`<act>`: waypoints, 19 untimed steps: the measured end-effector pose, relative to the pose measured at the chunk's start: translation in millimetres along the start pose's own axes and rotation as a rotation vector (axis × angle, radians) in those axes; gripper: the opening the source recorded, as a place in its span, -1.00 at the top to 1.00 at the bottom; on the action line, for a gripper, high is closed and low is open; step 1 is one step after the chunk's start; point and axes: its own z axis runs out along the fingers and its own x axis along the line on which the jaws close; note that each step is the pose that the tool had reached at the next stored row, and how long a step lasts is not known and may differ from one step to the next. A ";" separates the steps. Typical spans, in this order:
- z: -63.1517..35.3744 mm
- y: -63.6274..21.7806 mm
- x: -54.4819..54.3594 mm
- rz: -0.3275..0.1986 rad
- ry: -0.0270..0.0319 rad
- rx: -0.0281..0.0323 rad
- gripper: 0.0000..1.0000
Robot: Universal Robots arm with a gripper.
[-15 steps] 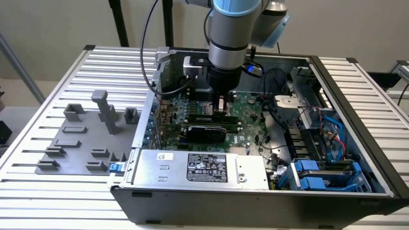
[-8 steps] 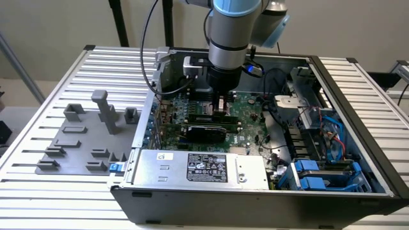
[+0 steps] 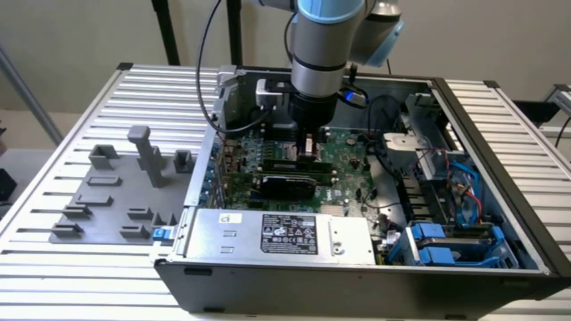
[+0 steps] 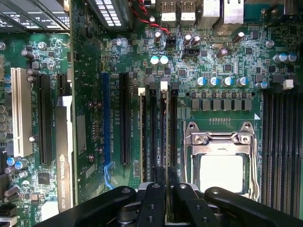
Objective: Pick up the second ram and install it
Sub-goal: 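Insert the second ram into the second slot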
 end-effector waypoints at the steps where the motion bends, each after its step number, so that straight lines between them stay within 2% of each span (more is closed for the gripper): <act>1: 0.0 0.0 0.0 -0.001 0.0001 0.0000 0.73; 8: -0.7 0.0 0.0 -0.008 0.0001 0.0001 0.73; 19: -0.1 0.1 -0.1 -0.009 0.0032 0.0088 0.73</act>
